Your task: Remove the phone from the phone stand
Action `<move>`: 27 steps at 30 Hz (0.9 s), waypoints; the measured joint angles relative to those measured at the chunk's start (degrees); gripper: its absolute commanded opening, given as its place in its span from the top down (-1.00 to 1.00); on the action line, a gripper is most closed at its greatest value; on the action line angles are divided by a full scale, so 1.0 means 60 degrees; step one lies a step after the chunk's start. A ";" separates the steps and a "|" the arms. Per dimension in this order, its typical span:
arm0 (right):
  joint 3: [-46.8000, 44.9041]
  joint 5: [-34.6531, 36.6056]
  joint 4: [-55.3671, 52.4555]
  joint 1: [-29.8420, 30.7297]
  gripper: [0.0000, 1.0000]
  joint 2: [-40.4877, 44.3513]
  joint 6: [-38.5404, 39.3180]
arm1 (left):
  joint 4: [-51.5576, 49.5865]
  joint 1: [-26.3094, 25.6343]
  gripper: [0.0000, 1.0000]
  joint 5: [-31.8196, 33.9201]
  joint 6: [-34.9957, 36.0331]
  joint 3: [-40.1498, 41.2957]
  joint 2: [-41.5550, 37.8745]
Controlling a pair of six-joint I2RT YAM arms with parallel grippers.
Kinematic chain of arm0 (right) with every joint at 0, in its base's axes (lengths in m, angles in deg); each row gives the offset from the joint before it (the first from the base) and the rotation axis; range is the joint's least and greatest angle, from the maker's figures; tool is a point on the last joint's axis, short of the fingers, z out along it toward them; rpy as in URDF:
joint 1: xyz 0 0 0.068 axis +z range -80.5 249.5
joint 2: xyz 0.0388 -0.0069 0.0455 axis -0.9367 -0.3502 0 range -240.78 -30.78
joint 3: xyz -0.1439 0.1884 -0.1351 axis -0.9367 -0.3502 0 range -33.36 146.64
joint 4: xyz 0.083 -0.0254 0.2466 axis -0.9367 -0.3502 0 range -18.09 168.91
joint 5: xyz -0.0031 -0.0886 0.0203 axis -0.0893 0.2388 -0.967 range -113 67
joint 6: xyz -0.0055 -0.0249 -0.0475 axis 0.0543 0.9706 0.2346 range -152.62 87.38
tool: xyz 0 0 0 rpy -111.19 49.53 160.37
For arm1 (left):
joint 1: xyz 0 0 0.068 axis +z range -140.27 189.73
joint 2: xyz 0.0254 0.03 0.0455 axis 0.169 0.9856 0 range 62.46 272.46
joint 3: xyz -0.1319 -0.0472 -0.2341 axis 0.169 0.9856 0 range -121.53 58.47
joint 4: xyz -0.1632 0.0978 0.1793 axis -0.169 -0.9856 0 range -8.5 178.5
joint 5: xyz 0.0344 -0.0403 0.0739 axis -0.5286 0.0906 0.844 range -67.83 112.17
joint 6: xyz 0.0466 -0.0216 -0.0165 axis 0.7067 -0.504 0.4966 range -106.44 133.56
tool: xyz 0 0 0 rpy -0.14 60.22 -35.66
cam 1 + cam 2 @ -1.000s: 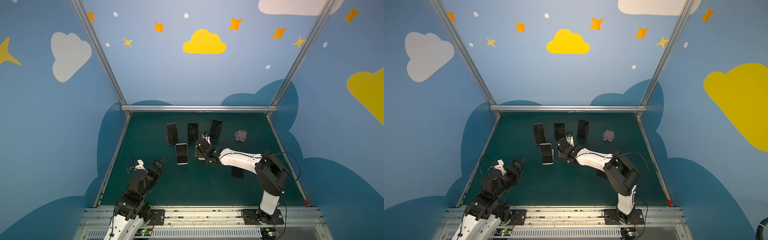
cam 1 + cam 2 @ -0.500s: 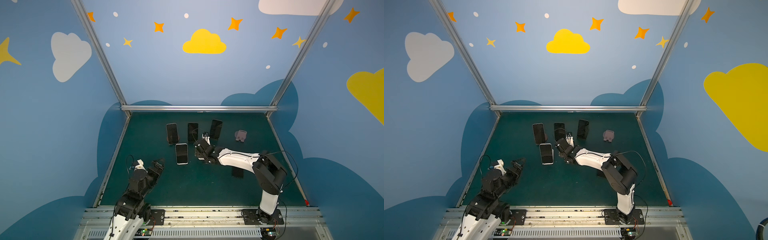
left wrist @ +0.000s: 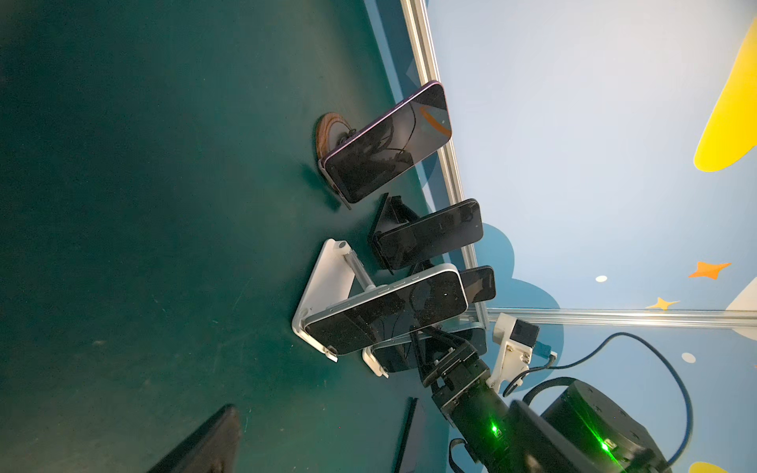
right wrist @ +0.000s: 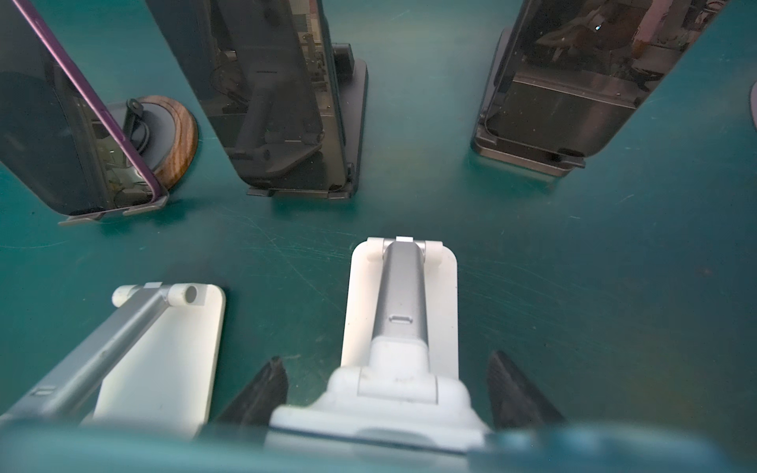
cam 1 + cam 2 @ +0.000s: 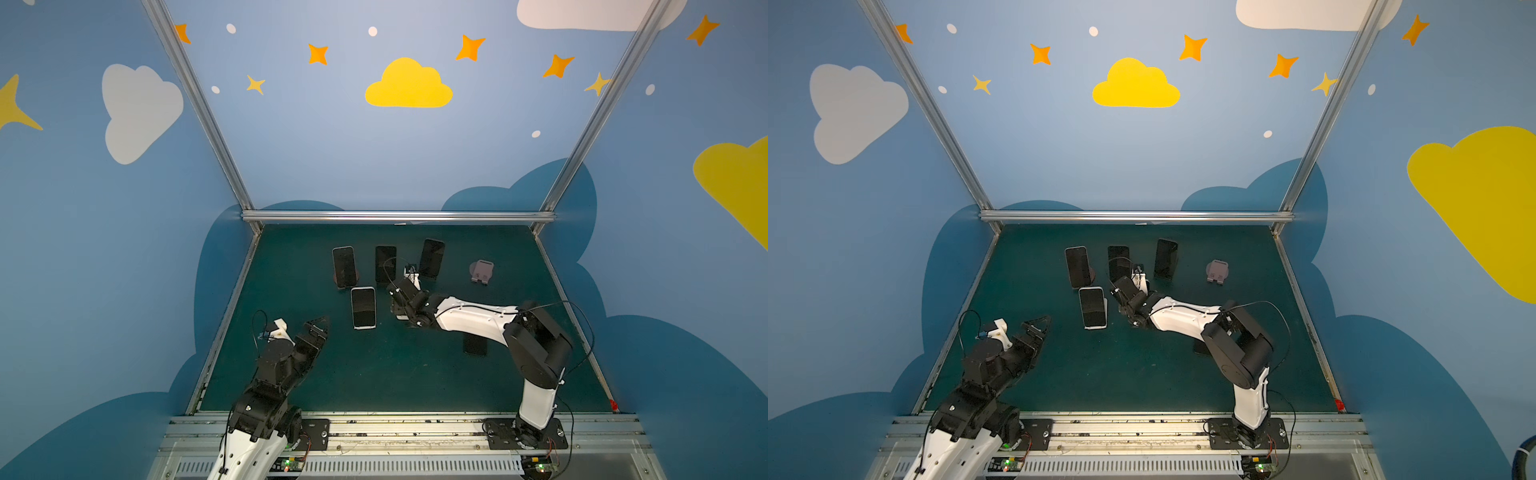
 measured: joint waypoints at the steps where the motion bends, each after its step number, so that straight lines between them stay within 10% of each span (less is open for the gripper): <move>1: 0.0000 -0.0007 0.0000 0.0004 -0.39 0.0004 0.0007 | 0.0000 0.0000 -1.00 0.0000 0.0000 0.0000 0.0000; 27: -0.0055 -0.0459 0.0004 0.0098 -0.37 0.0459 0.0637 | 0.0069 0.0000 -1.00 -0.0007 -0.0011 0.0000 -0.0058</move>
